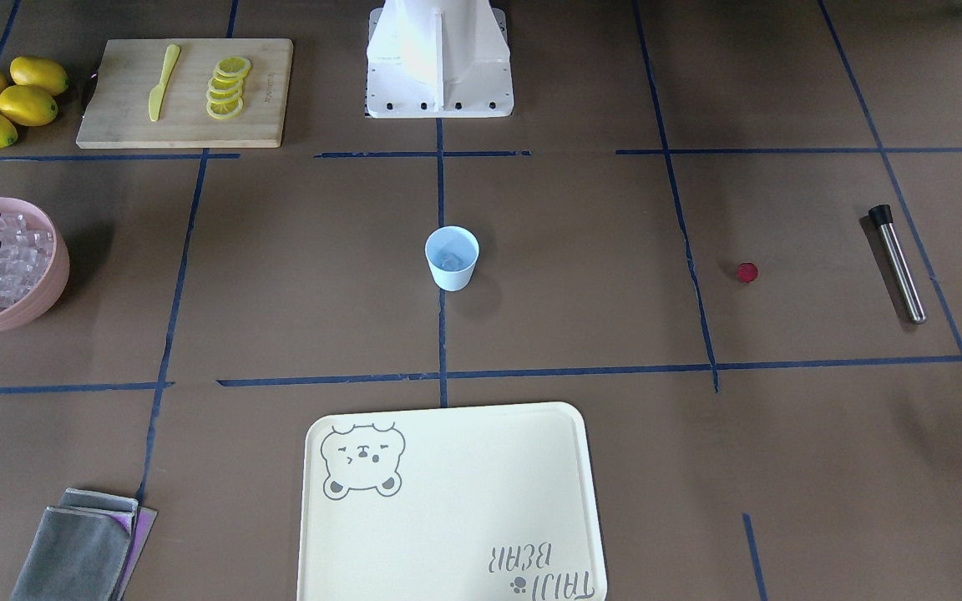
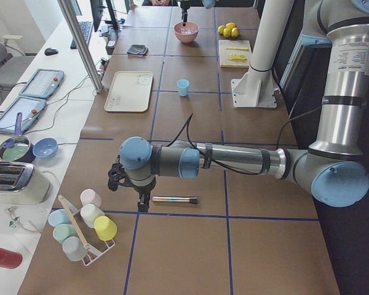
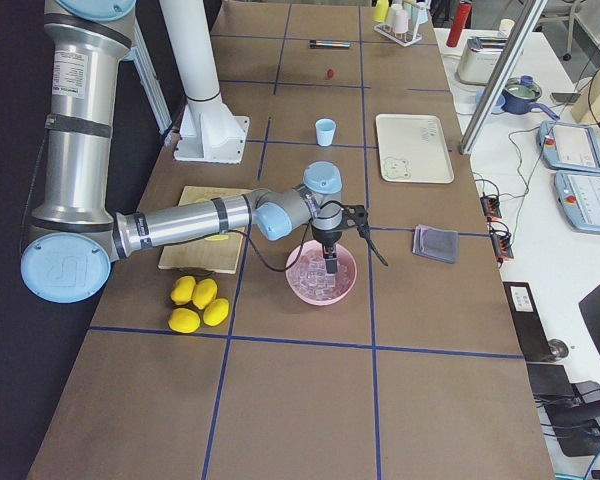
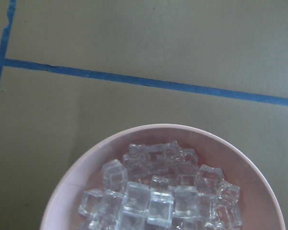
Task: Mash ice and strawberries in cup
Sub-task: 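Lower the right gripper into the bowl and grasp a third ice cube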
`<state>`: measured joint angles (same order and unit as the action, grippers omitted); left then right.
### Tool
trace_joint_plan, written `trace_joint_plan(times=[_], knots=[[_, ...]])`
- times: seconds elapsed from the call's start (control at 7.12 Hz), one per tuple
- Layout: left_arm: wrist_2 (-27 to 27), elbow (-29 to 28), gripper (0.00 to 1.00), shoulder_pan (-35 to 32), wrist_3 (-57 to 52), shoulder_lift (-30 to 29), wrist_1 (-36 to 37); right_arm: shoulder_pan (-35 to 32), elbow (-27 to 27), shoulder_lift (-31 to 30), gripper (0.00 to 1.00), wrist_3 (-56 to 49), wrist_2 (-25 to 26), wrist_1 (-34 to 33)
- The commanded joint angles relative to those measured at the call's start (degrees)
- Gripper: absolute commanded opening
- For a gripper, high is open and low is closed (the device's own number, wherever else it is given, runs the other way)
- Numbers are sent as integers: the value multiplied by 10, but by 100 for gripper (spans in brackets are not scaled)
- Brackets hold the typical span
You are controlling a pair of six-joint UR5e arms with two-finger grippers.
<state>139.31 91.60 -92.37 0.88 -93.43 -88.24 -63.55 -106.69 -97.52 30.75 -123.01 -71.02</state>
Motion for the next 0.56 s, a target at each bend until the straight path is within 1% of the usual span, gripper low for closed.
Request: trace_joint_plan(times=[0.0, 0.14, 0.28, 0.42], knots=[[0, 2, 100, 0, 0, -1, 0, 3, 30, 3, 99, -1, 0, 3], [0, 3, 100, 0, 1, -1, 0, 6, 32, 10, 98, -2, 0, 3], [0, 5, 100, 0, 1, -1, 0, 8, 44, 26, 93, -2, -2, 3], [0, 6, 100, 0, 1, -1, 0, 12, 46, 29, 88, -2, -3, 3]])
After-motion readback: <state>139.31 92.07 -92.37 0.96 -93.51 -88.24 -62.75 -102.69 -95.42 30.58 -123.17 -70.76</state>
